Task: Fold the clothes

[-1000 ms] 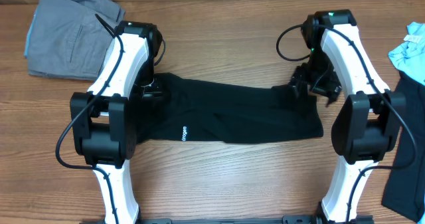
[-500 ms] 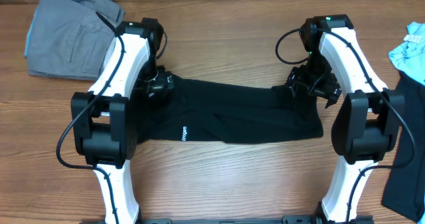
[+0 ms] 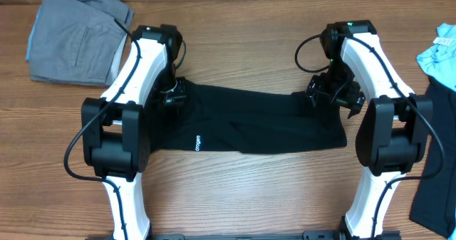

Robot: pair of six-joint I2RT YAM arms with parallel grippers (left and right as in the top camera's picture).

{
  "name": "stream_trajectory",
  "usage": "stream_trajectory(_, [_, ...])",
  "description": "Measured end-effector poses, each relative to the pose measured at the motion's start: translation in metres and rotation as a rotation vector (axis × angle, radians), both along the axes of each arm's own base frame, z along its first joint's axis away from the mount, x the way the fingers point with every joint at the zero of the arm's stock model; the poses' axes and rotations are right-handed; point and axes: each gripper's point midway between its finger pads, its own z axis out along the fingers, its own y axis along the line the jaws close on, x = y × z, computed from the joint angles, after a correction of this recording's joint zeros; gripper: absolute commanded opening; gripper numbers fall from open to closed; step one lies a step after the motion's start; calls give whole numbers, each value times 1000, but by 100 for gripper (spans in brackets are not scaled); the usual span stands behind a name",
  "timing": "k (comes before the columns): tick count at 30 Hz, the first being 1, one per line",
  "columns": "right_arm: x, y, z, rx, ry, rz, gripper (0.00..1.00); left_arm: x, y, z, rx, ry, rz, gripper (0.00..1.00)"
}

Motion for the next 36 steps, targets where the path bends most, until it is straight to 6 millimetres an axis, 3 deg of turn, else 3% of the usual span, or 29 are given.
stream_trajectory(6, [1,0,0,1,-2,3,100,-38,7,-35,20,112,0,42])
stream_trajectory(10, [1,0,0,1,-3,4,100,-49,8,-37,27,150,0,34])
stream_trajectory(17, [2,0,-1,2,-8,3,100,-60,17,-28,79,199,6,39])
stream_trajectory(20, [2,0,-1,2,-9,3,100,-47,17,-13,80,128,14,49])
stream_trajectory(24, [5,0,-1,3,-20,4,100,-7,8,41,27,-145,76,54])
stream_trajectory(27, [5,0,-2,3,-22,3,100,8,0,57,-19,-246,127,60])
stream_trajectory(31, [5,0,-2,3,-22,3,100,20,-11,44,-72,-253,171,58])
stream_trajectory(36, [6,0,-2,4,-25,3,100,29,-30,0,-143,-177,222,59])
